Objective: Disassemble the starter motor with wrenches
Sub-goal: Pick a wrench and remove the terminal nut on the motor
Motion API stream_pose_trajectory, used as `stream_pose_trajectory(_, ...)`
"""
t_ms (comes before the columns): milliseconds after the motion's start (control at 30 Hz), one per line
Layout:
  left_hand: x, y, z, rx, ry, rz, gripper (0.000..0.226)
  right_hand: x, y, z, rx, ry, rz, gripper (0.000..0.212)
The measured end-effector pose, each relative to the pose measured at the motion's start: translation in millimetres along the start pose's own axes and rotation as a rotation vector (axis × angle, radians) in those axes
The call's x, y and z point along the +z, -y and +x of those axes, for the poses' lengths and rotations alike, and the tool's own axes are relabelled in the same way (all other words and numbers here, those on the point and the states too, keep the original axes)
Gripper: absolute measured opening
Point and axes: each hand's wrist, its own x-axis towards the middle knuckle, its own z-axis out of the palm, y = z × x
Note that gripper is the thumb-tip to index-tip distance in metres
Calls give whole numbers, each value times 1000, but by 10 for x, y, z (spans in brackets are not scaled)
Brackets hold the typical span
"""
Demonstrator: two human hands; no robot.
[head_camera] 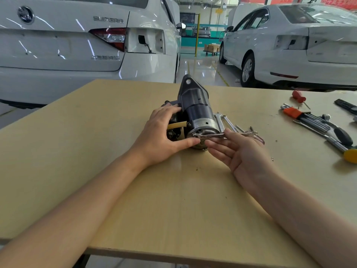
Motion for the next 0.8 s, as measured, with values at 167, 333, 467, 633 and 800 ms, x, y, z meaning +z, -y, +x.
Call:
stream_pose_trajectory(167, 13, 1, 13, 2, 1, 6, 88, -3, 13, -29, -67, 9, -13, 14)
stream_pose_trajectory(333, -2, 3, 8, 4, 13, -12, 83, 10, 7, -70, -249, 46, -177, 10)
stream_pose_trajectory(467, -1, 3, 4, -5, 30, 5, 94, 132, 52, -94, -588, 91, -521, 12)
stream_pose_trajectory(633, 9, 30, 32, 18, 36, 45, 88, 426, 61, -155, -1087, 335, -1267, 9)
stream_pose_trajectory(800, -19, 93, 59, 6, 54, 7, 67, 398, -32, -232, -1287, 661, -1818, 9)
